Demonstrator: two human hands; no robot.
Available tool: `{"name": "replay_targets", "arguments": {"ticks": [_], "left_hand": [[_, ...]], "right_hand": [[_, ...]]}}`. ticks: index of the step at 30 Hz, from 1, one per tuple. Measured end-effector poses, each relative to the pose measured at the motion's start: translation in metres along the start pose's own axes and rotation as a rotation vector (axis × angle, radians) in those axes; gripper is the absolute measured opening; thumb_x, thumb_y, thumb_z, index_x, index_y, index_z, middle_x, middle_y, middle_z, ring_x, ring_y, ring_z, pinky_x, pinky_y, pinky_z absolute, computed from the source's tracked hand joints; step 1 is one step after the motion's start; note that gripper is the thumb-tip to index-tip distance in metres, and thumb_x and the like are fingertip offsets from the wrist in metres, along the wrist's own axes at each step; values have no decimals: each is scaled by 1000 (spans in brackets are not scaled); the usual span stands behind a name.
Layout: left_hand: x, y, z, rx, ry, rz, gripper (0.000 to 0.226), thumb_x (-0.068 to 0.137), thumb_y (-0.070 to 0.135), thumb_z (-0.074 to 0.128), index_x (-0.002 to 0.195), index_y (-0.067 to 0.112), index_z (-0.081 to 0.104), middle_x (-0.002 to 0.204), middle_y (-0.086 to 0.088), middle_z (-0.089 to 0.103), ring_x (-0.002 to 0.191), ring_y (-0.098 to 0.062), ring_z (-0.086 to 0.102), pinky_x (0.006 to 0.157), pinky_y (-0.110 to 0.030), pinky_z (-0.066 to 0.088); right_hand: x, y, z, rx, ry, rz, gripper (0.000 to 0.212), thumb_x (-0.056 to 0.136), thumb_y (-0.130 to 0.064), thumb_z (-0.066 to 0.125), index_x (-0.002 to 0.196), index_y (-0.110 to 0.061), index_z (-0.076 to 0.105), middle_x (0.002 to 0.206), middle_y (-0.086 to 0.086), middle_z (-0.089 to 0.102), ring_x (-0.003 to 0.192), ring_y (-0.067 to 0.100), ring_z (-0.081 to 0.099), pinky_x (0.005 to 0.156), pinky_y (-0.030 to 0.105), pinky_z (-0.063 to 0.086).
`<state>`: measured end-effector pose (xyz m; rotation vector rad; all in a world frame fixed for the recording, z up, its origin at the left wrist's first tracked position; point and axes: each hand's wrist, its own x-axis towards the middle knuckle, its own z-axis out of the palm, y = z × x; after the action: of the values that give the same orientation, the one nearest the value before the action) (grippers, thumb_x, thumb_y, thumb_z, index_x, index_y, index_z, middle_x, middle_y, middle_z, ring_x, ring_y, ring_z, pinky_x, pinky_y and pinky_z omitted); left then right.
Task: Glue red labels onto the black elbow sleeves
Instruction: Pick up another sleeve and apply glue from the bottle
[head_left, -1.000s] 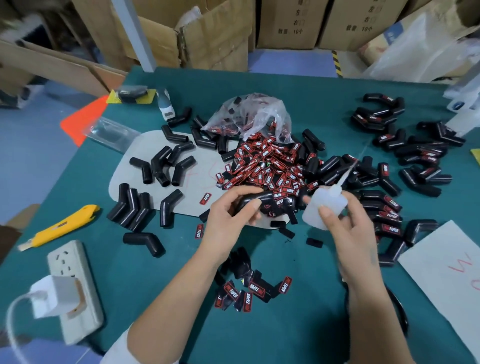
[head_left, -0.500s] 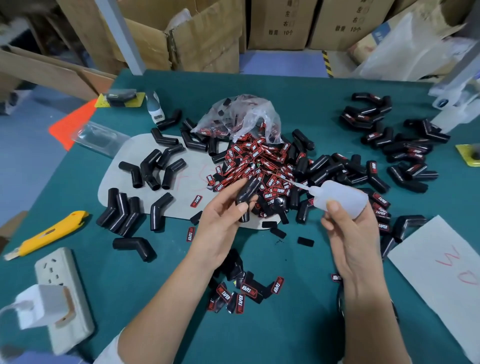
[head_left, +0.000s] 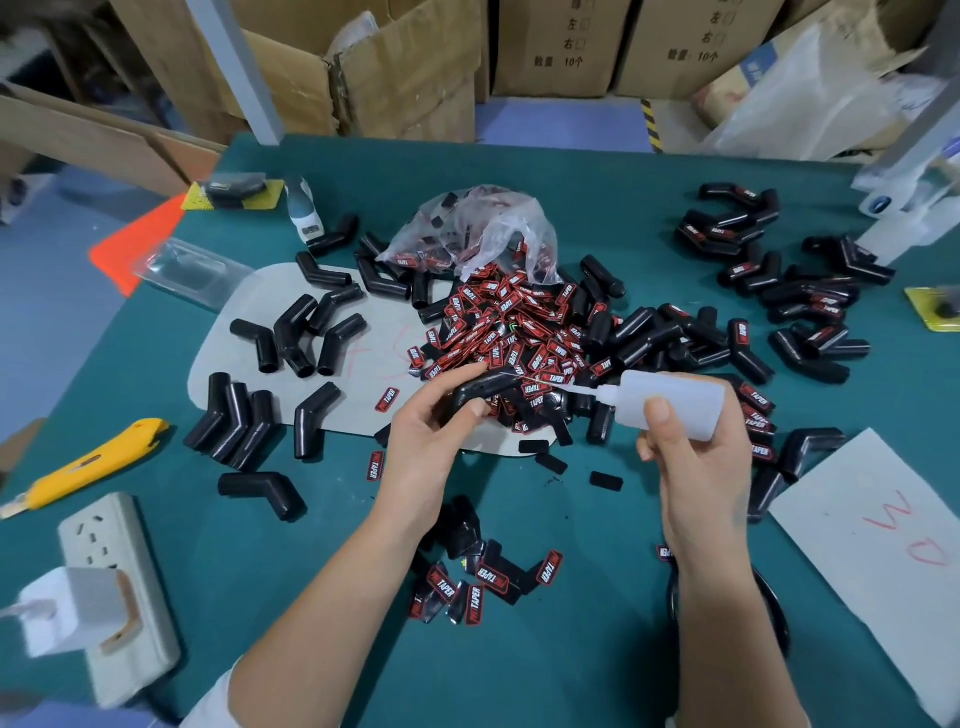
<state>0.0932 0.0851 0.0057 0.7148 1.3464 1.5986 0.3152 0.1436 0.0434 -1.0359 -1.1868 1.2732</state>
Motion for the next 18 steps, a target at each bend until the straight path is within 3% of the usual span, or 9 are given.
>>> {"name": "replay_targets", "arguments": {"ticks": [5,11,18], "left_hand": [[3,1,-1,104,27,35,38,98,3,70,117,35,78,108,-1,80,99,-17,76,90,-23,56],[3,0,-1,87,-13,42,35,101,10,64,127,32,75,125,-3,76,117,-24,73,105,-30,54],[0,-1,-1,73,-31,15,36,101,15,61,134,25,72,129,-7,74,118,-25,72,106,-32,55]], "right_hand": [[0,2,1,-67,-8,7,35,84,-66,78,105,-39,67,95,-9,70,66,10,54,62,21,49],[-2,4,3,-126,-21,1,33,87,-61,77,105,-35,67,90,-8,69,64,9,54,64,18,50],[-2,4,2,-151,-21,-17,21,90,-49,73,104,-36,67,88,-10,69,64,6,56,63,15,49]]}}
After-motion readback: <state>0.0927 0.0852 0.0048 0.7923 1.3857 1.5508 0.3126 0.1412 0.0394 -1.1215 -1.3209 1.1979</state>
